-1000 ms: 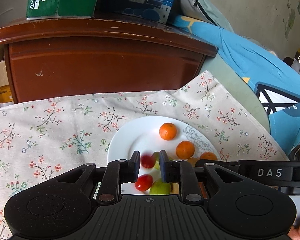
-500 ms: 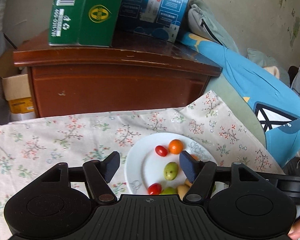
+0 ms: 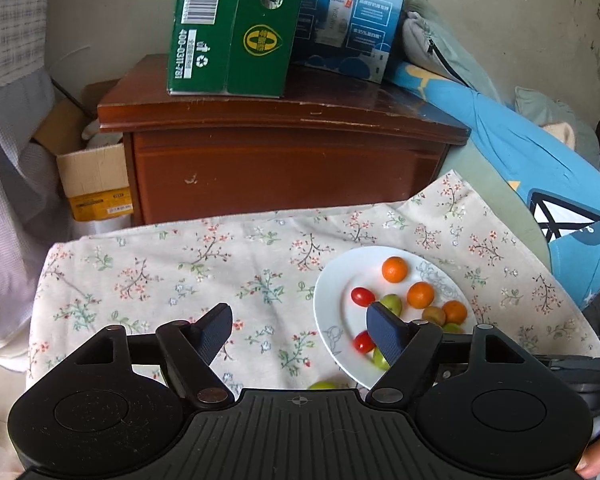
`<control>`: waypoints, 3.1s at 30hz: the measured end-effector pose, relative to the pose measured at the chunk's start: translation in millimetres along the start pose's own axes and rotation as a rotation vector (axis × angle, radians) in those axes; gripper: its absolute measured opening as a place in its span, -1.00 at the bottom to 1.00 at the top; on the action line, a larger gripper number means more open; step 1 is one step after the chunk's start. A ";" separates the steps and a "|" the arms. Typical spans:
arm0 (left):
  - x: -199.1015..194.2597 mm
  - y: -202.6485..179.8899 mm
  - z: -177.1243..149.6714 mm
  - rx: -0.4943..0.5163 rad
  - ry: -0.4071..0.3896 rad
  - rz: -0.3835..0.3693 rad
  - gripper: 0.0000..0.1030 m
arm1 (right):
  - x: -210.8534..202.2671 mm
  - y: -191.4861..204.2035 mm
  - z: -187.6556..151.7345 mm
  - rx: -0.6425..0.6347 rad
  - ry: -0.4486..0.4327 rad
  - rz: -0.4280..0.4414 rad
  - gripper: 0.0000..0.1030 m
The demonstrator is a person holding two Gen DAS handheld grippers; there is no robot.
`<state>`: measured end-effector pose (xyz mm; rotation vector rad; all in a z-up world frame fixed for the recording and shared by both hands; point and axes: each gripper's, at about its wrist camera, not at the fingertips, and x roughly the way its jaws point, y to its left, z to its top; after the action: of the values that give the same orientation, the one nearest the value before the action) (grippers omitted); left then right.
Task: Organize fruits
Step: 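Move both grippers back toward the orange and green plum beside the plate, then grasp the orange with the right gripper while the left grasps the green plum, then lift the orange and green plum and carry both over the white plate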
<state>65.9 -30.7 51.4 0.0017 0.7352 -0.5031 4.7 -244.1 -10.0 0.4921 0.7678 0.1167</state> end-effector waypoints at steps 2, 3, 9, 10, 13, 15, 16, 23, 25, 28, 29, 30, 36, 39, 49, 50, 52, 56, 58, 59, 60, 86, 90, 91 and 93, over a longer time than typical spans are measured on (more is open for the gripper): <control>0.9 2.2 -2.5 -0.010 0.013 -0.003 0.45 | 2.4 4.1 -4.3 -0.008 0.018 0.012 -0.34; 1.3 3.9 -4.2 -0.011 0.018 0.000 0.45 | 3.7 6.6 -6.6 -0.016 0.026 0.018 -0.34; 10.1 11.0 -11.4 -0.027 0.078 0.036 0.45 | 12.7 18.2 -20.7 -0.053 0.080 0.047 -0.29; 10.1 12.4 -11.8 -0.030 0.082 0.037 0.45 | 14.2 19.6 -22.9 -0.060 0.086 0.049 -0.29; 10.1 16.0 -13.1 -0.038 0.094 0.047 0.48 | 19.1 22.8 -27.5 -0.078 0.101 0.054 -0.25; 10.6 18.6 -14.9 -0.043 0.104 0.057 0.50 | 22.8 23.9 -29.8 -0.081 0.112 0.056 -0.20; 11.4 19.3 -15.3 -0.045 0.109 0.062 0.50 | 24.5 24.5 -30.9 -0.081 0.118 0.056 -0.19; 13.2 28.1 -20.7 -0.063 0.132 0.089 0.50 | 34.7 28.9 -35.6 -0.107 0.134 0.042 -0.18; 14.0 30.1 -21.7 -0.065 0.138 0.093 0.50 | 37.4 30.3 -36.5 -0.115 0.130 0.037 -0.17; 15.0 31.2 -22.6 -0.067 0.143 0.097 0.50 | 41.6 35.1 -37.4 -0.134 0.125 0.037 -0.16; 15.5 31.1 -22.9 -0.067 0.145 0.099 0.50 | 42.5 37.1 -38.1 -0.146 0.123 0.036 -0.16; 15.9 30.9 -23.2 -0.065 0.146 0.101 0.50 | 43.2 39.1 -39.2 -0.159 0.121 0.034 -0.16; 19.4 28.9 -25.4 -0.055 0.153 0.101 0.50 | 47.6 49.0 -45.9 -0.235 0.128 0.027 -0.38; 21.6 25.8 -28.2 -0.036 0.157 0.096 0.50 | 46.7 48.2 -46.2 -0.235 0.129 0.030 -0.39; 36.5 3.4 -41.7 0.071 0.162 0.063 0.50 | 19.1 34.6 -40.1 -0.185 0.112 -0.046 -0.40; 38.7 0.4 -43.6 0.084 0.163 0.061 0.48 | 15.3 30.7 -39.6 -0.172 0.108 -0.047 -0.40; 42.8 -4.7 -47.6 0.104 0.163 0.054 0.45 | 10.0 22.8 -38.3 -0.140 0.109 -0.050 -0.40; 51.7 -12.5 -53.4 0.127 0.156 0.035 0.33 | 3.4 12.6 -36.8 -0.109 0.101 -0.061 -0.40; 55.8 -16.4 -55.1 0.141 0.155 0.023 0.26 | 2.1 9.9 -36.6 -0.102 0.102 -0.062 -0.40; 57.6 -18.6 -56.1 0.150 0.152 0.018 0.22 | 1.2 7.8 -36.4 -0.098 0.103 -0.062 -0.40; 59.4 -20.4 -57.2 0.157 0.150 0.013 0.18 | 0.8 7.0 -36.4 -0.095 0.102 -0.063 -0.40; 52.3 -30.3 -48.2 0.154 0.078 -0.021 -0.48 | -4.0 4.1 -28.7 -0.057 0.081 -0.042 -0.40; 38.6 -29.9 -34.0 0.130 0.021 -0.031 -0.48 | -14.5 5.1 -18.0 -0.057 0.026 -0.024 -0.40; 35.1 -30.0 -30.7 0.127 0.006 -0.032 -0.48 | -16.7 5.1 -14.8 -0.058 0.010 -0.023 -0.40; 28.6 -31.5 -24.7 0.129 -0.023 -0.030 -0.48 | -21.6 4.9 -8.4 -0.058 -0.018 -0.021 -0.40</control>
<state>54.2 -66.7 20.0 0.1054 0.6795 -0.5776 -16.3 -242.5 0.9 0.4293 0.7491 0.1150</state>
